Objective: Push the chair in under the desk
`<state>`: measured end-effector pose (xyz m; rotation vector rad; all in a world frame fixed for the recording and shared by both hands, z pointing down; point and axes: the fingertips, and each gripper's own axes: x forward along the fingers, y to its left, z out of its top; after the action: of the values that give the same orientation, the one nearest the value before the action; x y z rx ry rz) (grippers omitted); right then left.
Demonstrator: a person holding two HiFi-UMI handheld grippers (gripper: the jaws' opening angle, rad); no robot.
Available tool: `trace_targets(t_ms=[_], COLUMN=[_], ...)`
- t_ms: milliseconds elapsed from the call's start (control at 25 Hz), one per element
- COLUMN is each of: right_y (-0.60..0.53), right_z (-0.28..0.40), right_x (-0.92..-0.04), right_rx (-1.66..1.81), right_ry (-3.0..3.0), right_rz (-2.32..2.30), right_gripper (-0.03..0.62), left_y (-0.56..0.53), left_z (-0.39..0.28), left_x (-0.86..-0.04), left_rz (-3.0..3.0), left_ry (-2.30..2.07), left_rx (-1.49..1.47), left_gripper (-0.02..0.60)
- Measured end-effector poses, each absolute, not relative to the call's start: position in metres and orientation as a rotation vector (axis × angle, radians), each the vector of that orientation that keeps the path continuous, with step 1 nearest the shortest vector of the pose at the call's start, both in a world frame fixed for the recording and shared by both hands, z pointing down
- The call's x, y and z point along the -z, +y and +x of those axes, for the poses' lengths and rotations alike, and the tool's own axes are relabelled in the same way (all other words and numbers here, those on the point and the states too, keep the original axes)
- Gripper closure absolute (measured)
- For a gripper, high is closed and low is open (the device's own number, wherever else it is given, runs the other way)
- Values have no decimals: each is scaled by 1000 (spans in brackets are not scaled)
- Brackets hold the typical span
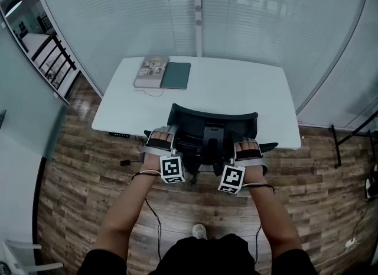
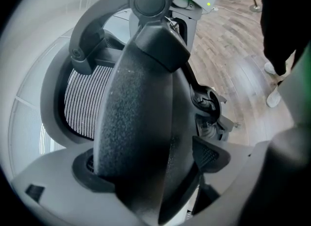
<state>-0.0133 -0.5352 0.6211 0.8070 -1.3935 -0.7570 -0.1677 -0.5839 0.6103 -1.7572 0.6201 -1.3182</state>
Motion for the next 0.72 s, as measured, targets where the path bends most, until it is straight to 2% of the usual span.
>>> trace_targets(t_ms=[560, 720], right_y=[-533, -535], right_z=[-13, -14], right_x=[-626, -624], right_rx=[734, 701], right_ry=[-1405, -1423], right_rz=[791, 791], right_gripper=[128, 94], left_y=[-583, -590], left_z=[-167, -168], left_x=[-611, -611], left_rz=[-1754, -1743], left_ry=[625, 634], left_rx=[1314, 1295], left_gripper=[103, 103])
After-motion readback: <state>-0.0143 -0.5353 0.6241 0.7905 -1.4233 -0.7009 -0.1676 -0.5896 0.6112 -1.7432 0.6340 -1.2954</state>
